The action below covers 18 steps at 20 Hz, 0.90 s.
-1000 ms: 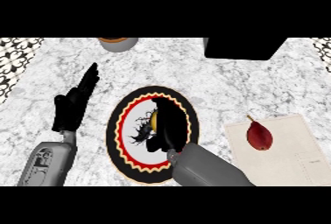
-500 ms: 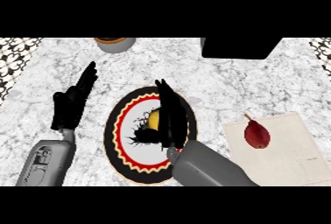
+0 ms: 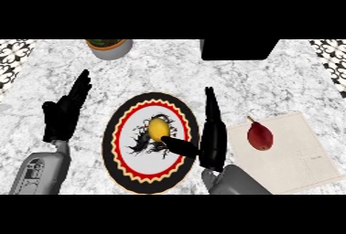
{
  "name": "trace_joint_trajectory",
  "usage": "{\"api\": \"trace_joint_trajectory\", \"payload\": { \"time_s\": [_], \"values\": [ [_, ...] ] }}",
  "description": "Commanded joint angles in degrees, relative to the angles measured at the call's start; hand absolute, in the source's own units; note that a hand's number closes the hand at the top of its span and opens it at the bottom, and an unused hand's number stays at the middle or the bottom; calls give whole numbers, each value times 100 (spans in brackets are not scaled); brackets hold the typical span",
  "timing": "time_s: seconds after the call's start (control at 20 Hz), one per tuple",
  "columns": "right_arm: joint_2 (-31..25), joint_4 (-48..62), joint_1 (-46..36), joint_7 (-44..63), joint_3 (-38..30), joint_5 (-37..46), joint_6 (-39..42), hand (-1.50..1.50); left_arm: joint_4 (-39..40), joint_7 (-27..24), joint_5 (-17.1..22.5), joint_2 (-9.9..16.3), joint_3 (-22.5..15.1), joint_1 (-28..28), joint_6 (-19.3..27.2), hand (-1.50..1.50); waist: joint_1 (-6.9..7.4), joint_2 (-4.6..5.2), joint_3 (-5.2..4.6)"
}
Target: Pick the lemon from the placemat and place it in the plate
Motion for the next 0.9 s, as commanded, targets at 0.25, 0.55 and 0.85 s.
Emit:
{"api": "trace_joint_trajectory", "payload": {
  "time_s": [0.25,0.55,0.85],
  "values": [
    [-1857,-2318,2286,-1323,-160,-1144,-197,-150,-330,88,-267,-279,-269,202,232,0,43,20,6],
    [-2423,-2700,2816,-2515,-981,-2386,328,-150,-118,-109,-70,-89,21,116,-43,0,56,30,3],
    [-2074,-2152,3502,-4091,-1630,-3280,1066,-150,-422,287,-211,-181,-52,36,61,0,62,25,1]
  ]
}}
